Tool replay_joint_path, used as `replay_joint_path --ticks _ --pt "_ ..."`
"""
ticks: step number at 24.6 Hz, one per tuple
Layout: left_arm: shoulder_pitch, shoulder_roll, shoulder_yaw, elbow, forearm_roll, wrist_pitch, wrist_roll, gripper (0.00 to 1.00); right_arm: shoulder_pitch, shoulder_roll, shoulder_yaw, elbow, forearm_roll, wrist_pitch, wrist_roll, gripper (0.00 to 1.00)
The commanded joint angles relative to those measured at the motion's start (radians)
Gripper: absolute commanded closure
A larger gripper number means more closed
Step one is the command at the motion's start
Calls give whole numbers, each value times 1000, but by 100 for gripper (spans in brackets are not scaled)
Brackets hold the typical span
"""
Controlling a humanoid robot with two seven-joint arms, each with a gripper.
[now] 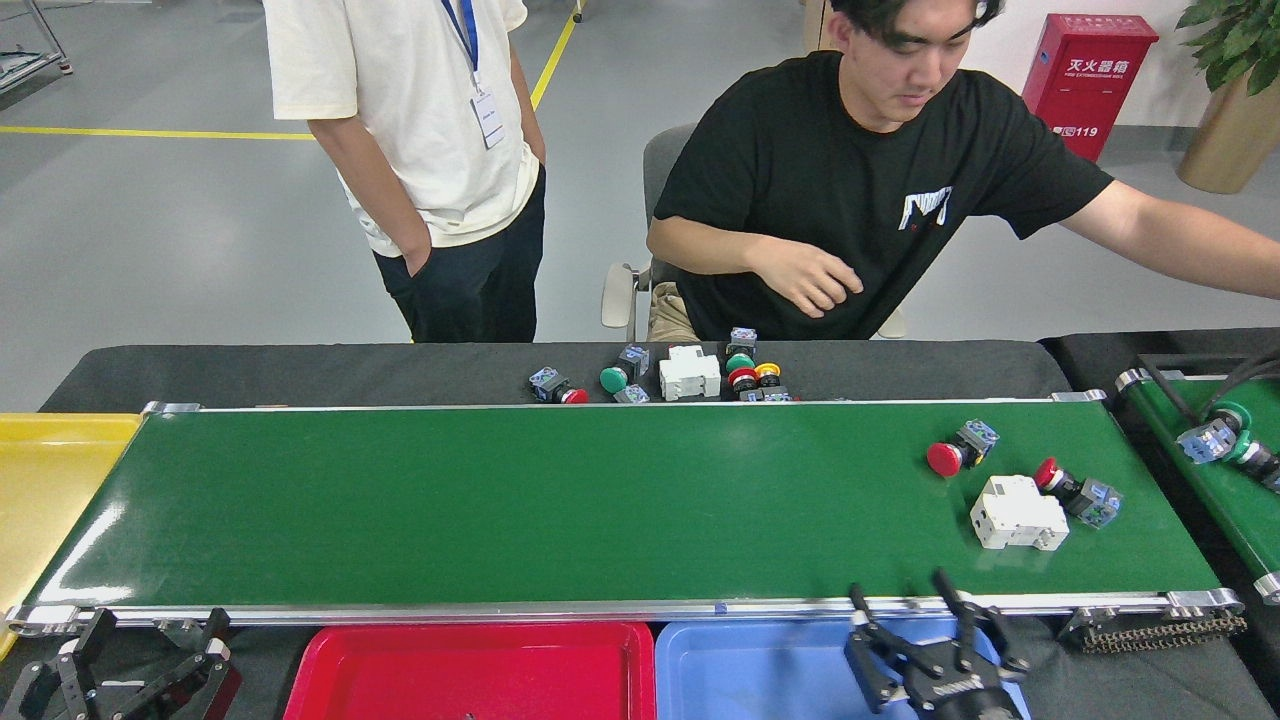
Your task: Pick switch part from conveyor to tray
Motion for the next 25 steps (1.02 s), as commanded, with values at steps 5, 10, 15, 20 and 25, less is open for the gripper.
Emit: replay_joint_path --ticks 5,10,15,20,25 --pt "-3 5 4 -8 -1 1 4 0 -101 -8 -25 36 -26 57 28 2" --pt "-3 8 1 -9 1 0 4 0 -168 -7 -16 89 -16 57 62 2" --pt "-6 11 -4 -9 -1 0 4 0 -243 15 36 161 -16 54 67 2" --pt "-10 9 -7 -9 -1 0 4 0 -299 41 65 203 -16 49 84 2" --pt "-15 11 -8 -9 -1 0 4 0 -368 84 65 324 -19 3 84 2"
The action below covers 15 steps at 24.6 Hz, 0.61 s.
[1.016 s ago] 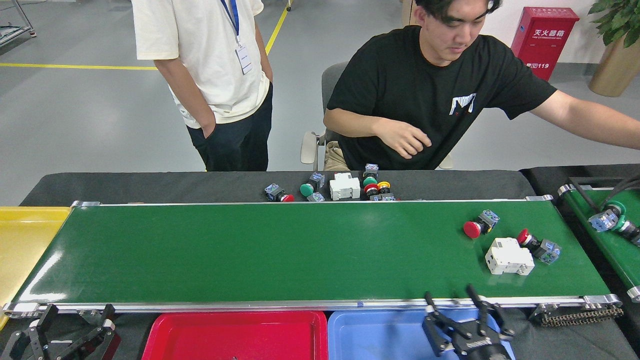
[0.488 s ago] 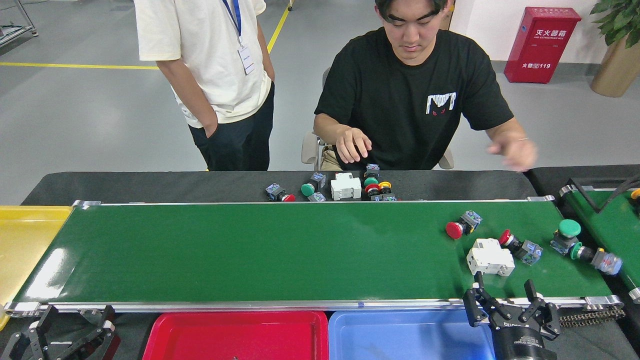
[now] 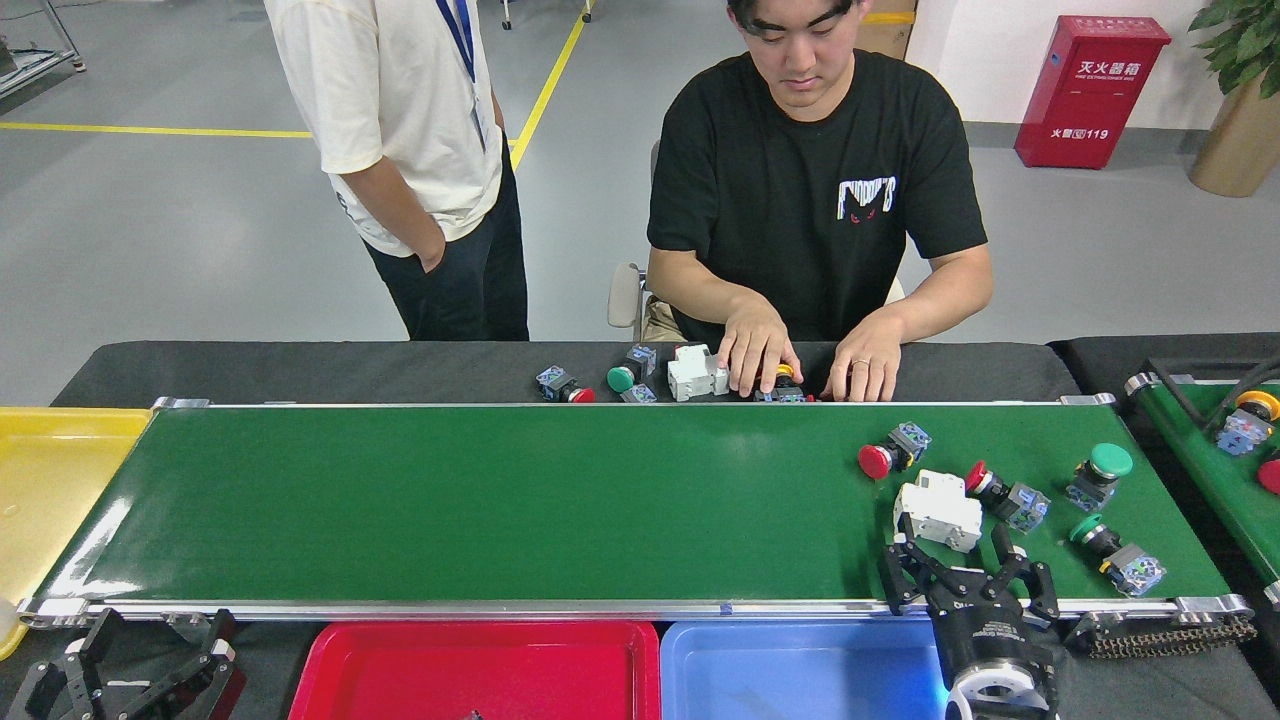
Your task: Pick switch part from conveyor to tray
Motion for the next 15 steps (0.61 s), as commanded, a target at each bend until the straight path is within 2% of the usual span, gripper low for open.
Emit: replay_joint_path --ticks 1,3,4,6,9,10,11,15 --pt "-8 11 1 -10 -1 -2 4 0 -43 23 -4 43 -1 -31 0 2" --pt "-8 12 -2 -10 -1 -2 4 0 -75 48 -3 92 1 -50 0 4" --pt "-8 12 -2 -10 -2 -2 4 0 -89 62 0 108 6 -51 0 11" --pt "-8 12 -2 -10 -2 -2 4 0 -101 65 17 118 15 -55 1 31" --pt "-9 12 -2 -10 -2 -2 4 0 -103 62 40 118 33 -76 17 83" --pt "-9 12 -1 -10 -2 -2 4 0 -103 62 40 118 33 -93 20 96" --pt "-9 12 -1 -8 -2 -2 4 0 -103 62 40 118 33 -110 20 99" --pt "-8 12 4 -8 -2 -2 4 0 -100 62 40 97 33 -162 20 99"
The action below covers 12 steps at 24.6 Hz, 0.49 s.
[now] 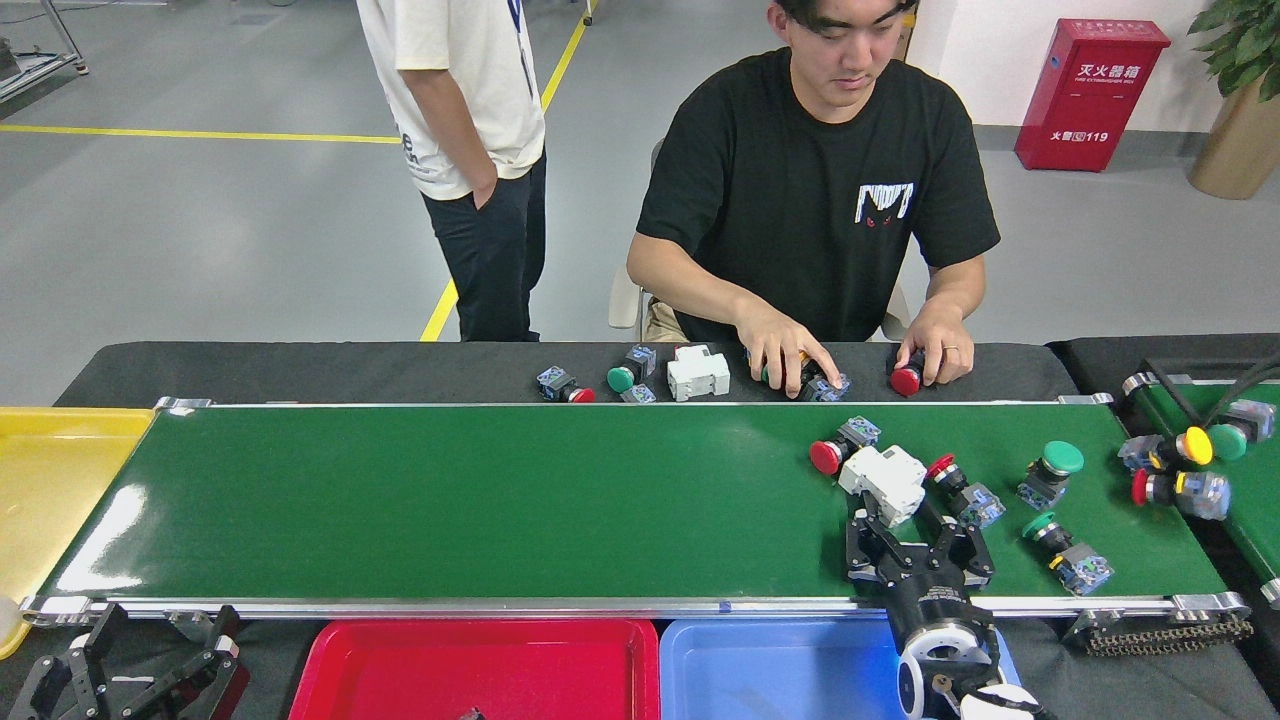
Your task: Pick switch part from conveyor to tray
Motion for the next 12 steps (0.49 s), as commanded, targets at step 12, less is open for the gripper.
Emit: replay_joint_path --ticks 12 --pt "-4 7 11 -11 -2 -2 4 0 213 -114 60 -450 0 -559 5 99"
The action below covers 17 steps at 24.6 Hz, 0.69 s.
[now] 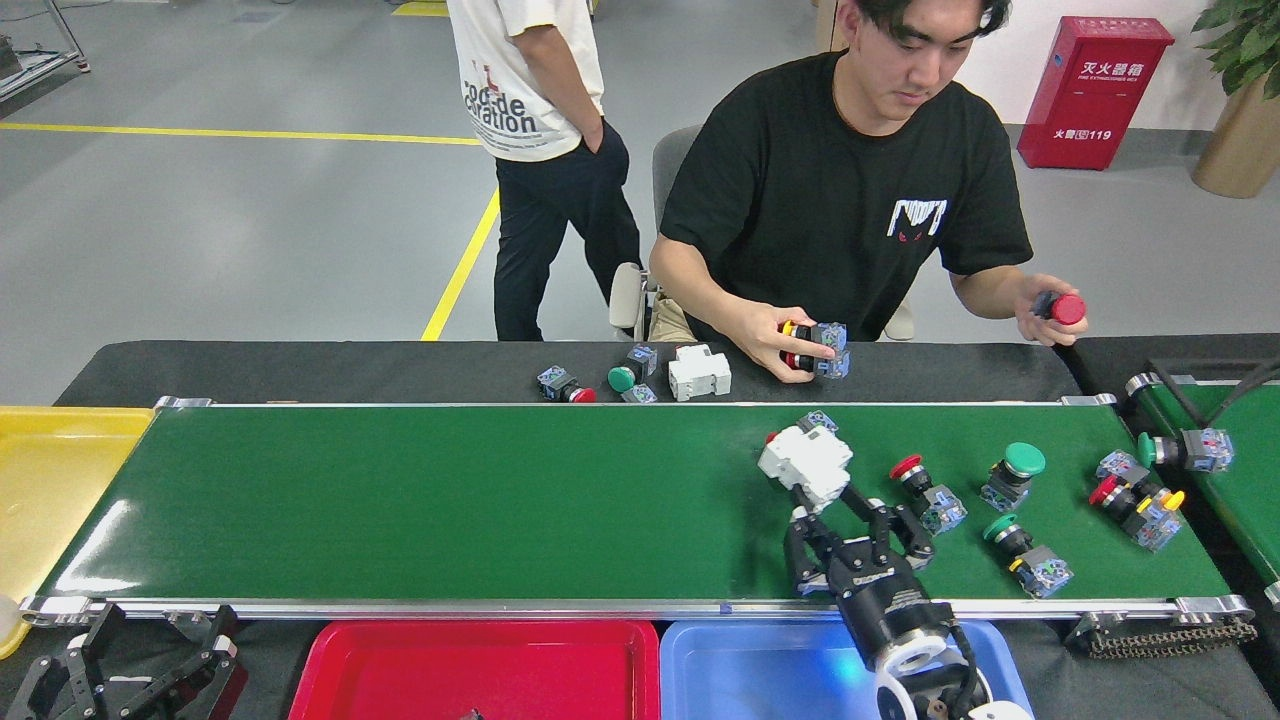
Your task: Pick switch part from conveyor to tray
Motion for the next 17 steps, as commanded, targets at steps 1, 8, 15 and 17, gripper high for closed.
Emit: replay_joint_path --ticks 1,8,15,17 --pt "-3 7 7 -11 -2 -2 4 0 46 -60 -5 -53 -1 -189 -7 98" --pt "5 6 7 -13 -2 -2 4 0 248 -210 -104 -61 -8 -338 -109 0" --pt "3 6 -7 -11 -2 -5 2 0 207 -89 -150 -84 -8 257 -102 1" --pt "-4 9 -14 -11 -2 -9 1 0 150 -74 -106 -70 -3 457 -101 1"
